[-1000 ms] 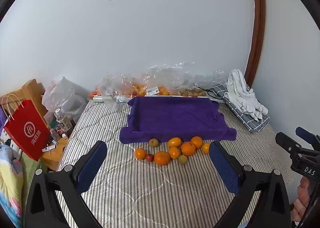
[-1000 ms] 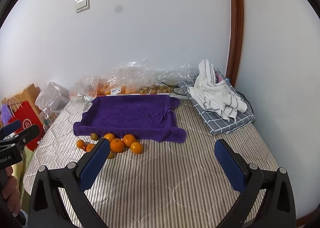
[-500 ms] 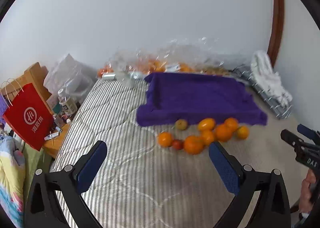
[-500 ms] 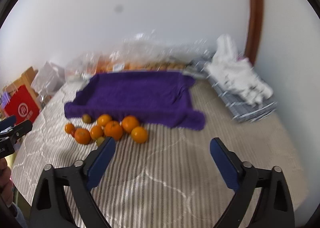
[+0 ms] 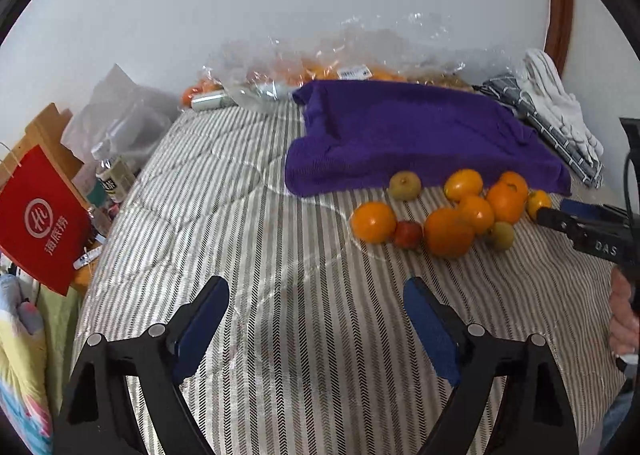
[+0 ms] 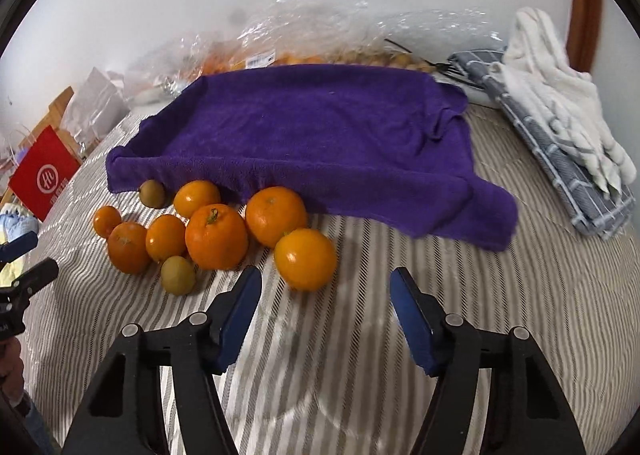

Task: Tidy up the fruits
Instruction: 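Lower the right gripper onto the yellow-orange citrus and close on it, then carry the citrus over the purple towel and open the right gripper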

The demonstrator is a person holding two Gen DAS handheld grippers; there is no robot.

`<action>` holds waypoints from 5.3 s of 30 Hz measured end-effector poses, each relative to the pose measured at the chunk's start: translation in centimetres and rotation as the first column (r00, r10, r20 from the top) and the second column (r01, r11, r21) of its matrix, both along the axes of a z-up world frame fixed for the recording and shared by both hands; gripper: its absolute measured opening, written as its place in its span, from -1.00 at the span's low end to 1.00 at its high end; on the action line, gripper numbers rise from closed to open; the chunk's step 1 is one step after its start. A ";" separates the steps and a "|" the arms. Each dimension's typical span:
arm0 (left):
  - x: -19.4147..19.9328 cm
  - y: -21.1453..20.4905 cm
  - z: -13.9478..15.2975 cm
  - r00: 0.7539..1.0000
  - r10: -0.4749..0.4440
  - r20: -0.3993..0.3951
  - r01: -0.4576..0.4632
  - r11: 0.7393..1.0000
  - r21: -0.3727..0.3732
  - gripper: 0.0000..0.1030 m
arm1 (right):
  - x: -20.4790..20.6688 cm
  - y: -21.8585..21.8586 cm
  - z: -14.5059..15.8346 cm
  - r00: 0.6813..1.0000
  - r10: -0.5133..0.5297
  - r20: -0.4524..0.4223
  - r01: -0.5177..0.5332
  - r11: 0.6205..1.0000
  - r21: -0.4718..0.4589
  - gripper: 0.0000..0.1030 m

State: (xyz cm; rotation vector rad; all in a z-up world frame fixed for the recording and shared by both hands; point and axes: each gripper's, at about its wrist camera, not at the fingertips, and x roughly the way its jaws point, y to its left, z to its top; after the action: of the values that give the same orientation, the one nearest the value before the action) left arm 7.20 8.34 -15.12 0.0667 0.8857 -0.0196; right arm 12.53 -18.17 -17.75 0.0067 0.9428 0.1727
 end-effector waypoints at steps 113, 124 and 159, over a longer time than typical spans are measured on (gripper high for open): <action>17.6 -2.7 5.7 0.995 -0.004 0.102 0.042 0.924 -0.381 -0.40 | 12.3 -1.8 9.3 0.980 -0.005 0.201 -0.016 0.995 0.101 -0.33; 19.6 -2.3 -0.6 1.000 0.028 0.012 -0.023 0.946 -0.323 -0.40 | 15.1 -2.7 2.8 0.997 -0.007 0.076 -0.002 0.994 0.112 -0.33; 20.0 -5.0 -2.6 1.000 -0.010 -0.012 0.008 0.989 -0.149 -0.40 | 15.6 -2.4 -1.4 1.000 -0.015 -0.006 0.015 0.999 0.030 -0.30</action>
State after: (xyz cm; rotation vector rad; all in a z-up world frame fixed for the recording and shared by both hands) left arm 27.25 3.38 -17.74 -0.0688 0.8947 -0.0946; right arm 28.09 -20.54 -19.12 0.0420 0.9456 0.1732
